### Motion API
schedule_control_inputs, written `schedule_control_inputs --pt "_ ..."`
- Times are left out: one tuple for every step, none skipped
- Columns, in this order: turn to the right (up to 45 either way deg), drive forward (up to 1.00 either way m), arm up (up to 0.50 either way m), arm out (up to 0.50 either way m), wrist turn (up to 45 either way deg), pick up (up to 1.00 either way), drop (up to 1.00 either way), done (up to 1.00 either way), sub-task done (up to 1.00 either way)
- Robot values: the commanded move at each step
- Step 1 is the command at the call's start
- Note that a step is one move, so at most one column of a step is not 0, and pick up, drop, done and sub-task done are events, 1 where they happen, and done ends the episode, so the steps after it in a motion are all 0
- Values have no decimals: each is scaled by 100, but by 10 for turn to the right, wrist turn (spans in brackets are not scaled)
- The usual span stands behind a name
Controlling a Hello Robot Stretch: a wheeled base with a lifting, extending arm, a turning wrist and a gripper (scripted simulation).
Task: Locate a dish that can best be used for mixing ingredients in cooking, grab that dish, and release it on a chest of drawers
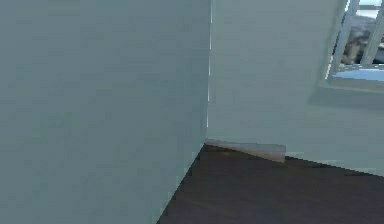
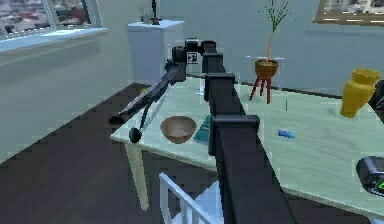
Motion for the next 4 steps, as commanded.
schedule_control_inputs --pt "0 0 0 0 450 0 0 0 0" --pt "0 0 0 0 450 0 0 0 0" --pt "0 0 0 0 330 0 0 0 0" --pt "0 0 -26 0 0 0 0 0 0"
